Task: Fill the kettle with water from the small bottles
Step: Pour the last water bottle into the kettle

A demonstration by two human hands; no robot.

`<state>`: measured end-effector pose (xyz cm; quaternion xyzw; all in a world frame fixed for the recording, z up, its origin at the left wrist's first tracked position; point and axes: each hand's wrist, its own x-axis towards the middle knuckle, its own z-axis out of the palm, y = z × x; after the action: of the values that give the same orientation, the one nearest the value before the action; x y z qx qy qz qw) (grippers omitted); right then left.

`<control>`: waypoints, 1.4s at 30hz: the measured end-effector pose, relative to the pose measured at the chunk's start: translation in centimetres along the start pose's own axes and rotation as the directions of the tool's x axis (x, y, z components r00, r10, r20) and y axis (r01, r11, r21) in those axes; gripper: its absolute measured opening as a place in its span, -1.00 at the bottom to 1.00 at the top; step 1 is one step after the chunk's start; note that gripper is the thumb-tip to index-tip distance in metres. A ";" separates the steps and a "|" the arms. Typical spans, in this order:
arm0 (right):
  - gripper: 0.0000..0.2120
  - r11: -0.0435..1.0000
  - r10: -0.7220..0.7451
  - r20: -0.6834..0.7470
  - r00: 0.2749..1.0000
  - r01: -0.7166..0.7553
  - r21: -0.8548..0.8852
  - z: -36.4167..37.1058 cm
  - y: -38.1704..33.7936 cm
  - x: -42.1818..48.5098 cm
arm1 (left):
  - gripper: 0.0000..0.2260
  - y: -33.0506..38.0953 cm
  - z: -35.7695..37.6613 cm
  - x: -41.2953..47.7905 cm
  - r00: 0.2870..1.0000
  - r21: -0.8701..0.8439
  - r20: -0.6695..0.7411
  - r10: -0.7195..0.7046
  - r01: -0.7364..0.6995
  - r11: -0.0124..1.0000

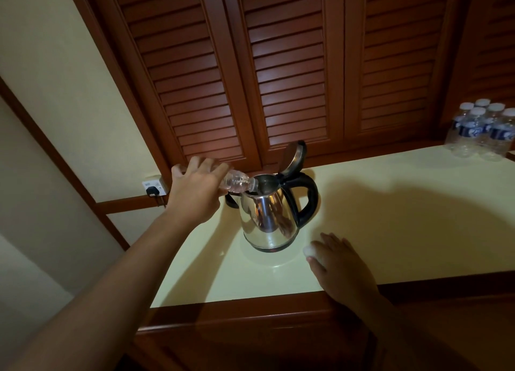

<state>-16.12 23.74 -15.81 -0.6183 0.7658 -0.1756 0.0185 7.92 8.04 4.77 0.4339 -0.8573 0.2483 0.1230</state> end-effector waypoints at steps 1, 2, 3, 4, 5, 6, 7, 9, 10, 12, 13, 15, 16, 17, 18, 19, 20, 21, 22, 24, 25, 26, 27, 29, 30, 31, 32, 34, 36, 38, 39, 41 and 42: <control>-0.33 1.000 0.007 -0.003 1.000 -0.007 0.010 -0.1 0.0 -0.1 | -0.51 0.0 0.0 0.0 1.000 0.008 -0.002 0.005 -0.005 1.000; -0.33 1.000 0.011 -0.004 1.000 -0.011 0.020 -0.1 -0.1 -0.1 | -0.50 0.0 0.0 0.1 1.000 0.014 -0.002 0.007 -0.007 1.000; -0.34 1.000 0.015 -0.002 1.000 -0.015 0.026 -0.1 0.0 -0.1 | -0.49 0.0 0.0 0.1 1.000 0.020 -0.001 0.010 -0.010 1.000; -0.35 1.000 0.016 -0.001 1.000 -0.016 0.027 0.0 0.0 -0.1 | -0.49 0.0 0.0 0.1 1.000 0.025 -0.002 0.014 -0.014 1.000; -0.37 0.999 0.017 0.000 1.000 -0.017 0.027 0.1 0.2 0.0 | -0.48 0.0 0.0 0.2 1.000 0.030 -0.003 0.018 -0.018 0.999; -0.40 0.999 0.018 0.001 1.000 -0.018 0.028 0.2 0.3 0.1 | -0.47 0.0 0.0 0.2 1.000 0.034 -0.003 0.021 -0.021 0.999; -0.44 0.999 0.021 0.003 1.000 -0.021 0.032 0.3 0.4 0.1 | -0.46 0.1 0.0 0.2 1.000 0.036 -0.004 0.022 -0.022 0.999; -0.50 0.999 0.025 0.006 1.000 -0.025 0.044 0.3 0.5 0.1 | -0.42 0.2 0.0 0.2 1.000 0.035 -0.004 0.021 -0.021 0.999; -0.51 0.999 0.024 0.005 1.000 -0.024 0.048 0.3 0.5 0.1 | -0.40 0.2 0.0 0.2 1.000 0.038 -0.001 0.019 -0.019 0.999; -0.53 0.999 0.021 -0.002 1.000 -0.020 0.049 0.3 0.5 0.2 | -0.36 0.4 -0.1 0.3 1.000 0.050 -0.003 0.020 -0.019 0.999; -0.53 0.999 0.019 -0.006 1.000 -0.018 0.048 0.3 0.5 0.2 | -0.34 0.4 -0.1 0.4 1.000 0.057 -0.007 0.024 -0.023 0.998; -0.52 0.999 0.012 -0.009 1.000 -0.012 0.049 0.4 0.6 0.2 | -0.32 0.5 -0.2 0.5 0.999 0.073 -0.016 0.034 -0.033 0.997; -0.52 0.999 0.008 -0.009 1.000 -0.008 0.050 0.5 0.7 0.2 | -0.31 0.5 -0.3 0.5 0.999 0.078 -0.021 0.039 -0.038 0.996; -0.52 0.999 0.005 -0.011 1.000 -0.004 0.053 0.5 0.7 0.2 | -0.30 0.5 -0.4 0.6 0.998 0.083 -0.032 0.045 -0.042 0.996; -0.53 0.998 0.001 -0.017 1.000 0.000 0.060 0.4 0.7 0.2 | -0.30 0.5 -0.4 0.7 0.998 0.089 -0.042 0.049 -0.045 0.995; -0.54 0.998 -0.001 -0.024 1.000 0.003 0.067 0.4 0.6 0.2 | -0.30 0.5 -0.5 0.7 0.997 0.095 -0.051 0.052 -0.047 0.994; -0.56 0.997 -0.004 -0.033 0.999 0.006 0.072 0.3 0.5 0.1 | -0.30 0.6 -0.5 0.7 0.997 0.100 -0.060 0.054 -0.048 0.994; -0.57 0.997 -0.005 -0.044 0.999 0.008 0.078 0.2 0.4 0.0 | -0.30 0.6 -0.6 0.7 0.996 0.104 -0.069 0.056 -0.049 0.993; -0.58 0.996 -0.005 -0.054 0.999 0.010 0.084 0.1 0.3 0.0 | -0.30 0.7 -0.6 0.6 0.996 0.104 -0.075 0.057 -0.049 0.993; -0.58 0.996 -0.010 -0.066 0.998 0.016 0.092 -0.1 0.2 -0.2 | -0.30 0.8 -0.7 0.6 0.995 0.098 -0.077 0.059 -0.051 0.994; -0.58 0.996 -0.013 -0.069 0.997 0.020 0.092 -0.2 0.1 -0.2 | -0.29 0.8 -0.8 0.6 0.995 0.097 -0.077 0.061 -0.053 0.994; -0.58 0.996 -0.017 -0.073 0.997 0.023 0.091 -0.2 0.1 -0.2 | -0.28 0.7 -0.8 0.5 0.995 0.101 -0.078 0.062 -0.054 0.993; -0.58 0.996 -0.018 -0.077 0.997 0.025 0.089 -0.2 0.1 -0.2 | -0.27 0.6 -0.7 0.4 0.995 0.111 -0.078 0.060 -0.051 0.993; -0.58 0.995 -0.018 -0.090 0.996 0.026 0.092 -0.3 0.0 -0.2 | -0.28 0.3 -0.4 0.2 0.996 0.128 -0.075 0.042 -0.032 0.991; -0.59 0.995 -0.017 -0.096 0.995 0.027 0.096 -0.3 -0.1 -0.2 | -0.30 0.2 -0.1 0.0 0.997 0.122 -0.079 0.024 -0.015 0.992; -0.60 0.994 -0.019 -0.103 0.995 0.029 0.101 -0.3 -0.1 -0.3 | -0.32 0.0 0.2 -0.3 0.996 0.100 -0.085 0.000 0.008 0.995; -0.60 0.994 -0.020 -0.107 0.994 0.031 0.106 -0.3 -0.2 -0.3 | -0.35 0.0 0.4 -0.7 0.995 0.063 -0.091 -0.031 0.037 0.997; -0.62 0.992 -0.021 -0.117 0.993 0.035 0.119 -0.4 -0.1 -0.3 | -0.41 -0.1 1.1 -1.8 0.990 -0.072 -0.065 -0.125 0.121 0.990; -0.65 0.990 -0.030 -0.140 0.990 0.049 0.135 -0.5 -0.1 -0.4 | -0.42 0.2 1.8 -3.5 0.970 -0.314 0.002 -0.243 0.231 0.921; -0.69 0.984 -0.040 -0.170 0.985 0.069 0.164 -0.7 -0.3 -0.5 | -0.44 1.0 2.4 -5.9 0.943 -0.629 0.069 -0.327 0.295 0.719; -0.72 0.980 -0.049 -0.193 0.980 0.085 0.179 -0.8 -0.4 -0.4 | -0.47 1.8 2.8 -7.5 0.935 -0.735 0.086 -0.345 0.293 0.612; -0.75 0.974 -0.069 -0.218 0.973 0.114 0.198 -0.8 -0.6 -0.4 | -0.51 3.9 3.9 -10.7 0.933 -0.848 0.119 -0.341 0.274 0.454; -0.75 0.972 -0.078 -0.212 0.974 0.122 0.201 -0.8 -0.6 -0.4 | -0.52 5.1 4.6 -12.1 0.938 -0.868 0.142 -0.317 0.272 0.415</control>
<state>-15.71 24.19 -14.92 -0.6297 0.7082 -0.3192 -0.0023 11.02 16.39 -5.86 0.4467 -0.7691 -0.2420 0.3878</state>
